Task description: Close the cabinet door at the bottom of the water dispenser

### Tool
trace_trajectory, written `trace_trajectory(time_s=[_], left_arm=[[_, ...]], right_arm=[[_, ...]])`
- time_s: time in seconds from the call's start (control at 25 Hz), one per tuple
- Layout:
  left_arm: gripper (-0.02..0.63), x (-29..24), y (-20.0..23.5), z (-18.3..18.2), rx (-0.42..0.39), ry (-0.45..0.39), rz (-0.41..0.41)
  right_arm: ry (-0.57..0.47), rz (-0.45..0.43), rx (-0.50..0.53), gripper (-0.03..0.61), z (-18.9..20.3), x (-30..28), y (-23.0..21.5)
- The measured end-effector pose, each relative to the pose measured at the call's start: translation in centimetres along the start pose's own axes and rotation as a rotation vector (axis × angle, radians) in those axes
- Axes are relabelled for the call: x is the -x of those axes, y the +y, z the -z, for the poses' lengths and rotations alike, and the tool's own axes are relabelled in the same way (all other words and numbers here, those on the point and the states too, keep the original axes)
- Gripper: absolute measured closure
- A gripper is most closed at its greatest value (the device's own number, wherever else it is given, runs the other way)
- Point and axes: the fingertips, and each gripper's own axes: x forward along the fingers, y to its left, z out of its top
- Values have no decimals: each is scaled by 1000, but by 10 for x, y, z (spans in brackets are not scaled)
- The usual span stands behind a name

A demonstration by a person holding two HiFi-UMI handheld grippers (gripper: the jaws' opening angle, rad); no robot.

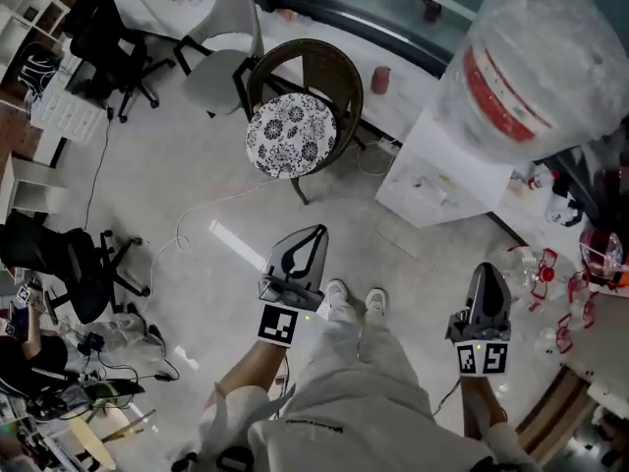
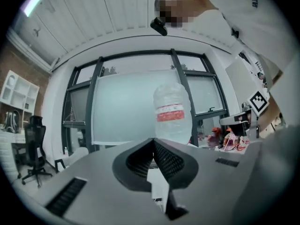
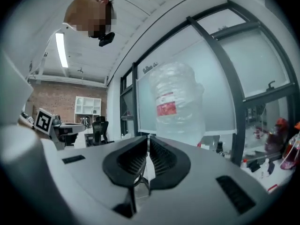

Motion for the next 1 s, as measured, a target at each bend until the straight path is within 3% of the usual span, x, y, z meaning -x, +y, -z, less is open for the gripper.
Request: trace_trajectory(time_s=[0.36, 0.76, 1.0], left_arm=[[604, 52, 23, -46, 93, -29, -111], [604, 63, 3, -63, 100, -88, -94], [604, 60, -4, -63, 99, -93, -90]], right_arm=[[-62, 74, 87, 551, -64, 67, -12], [-101, 63, 56, 558, -75, 84, -12], [-73, 47, 51, 562, -68, 84, -11]])
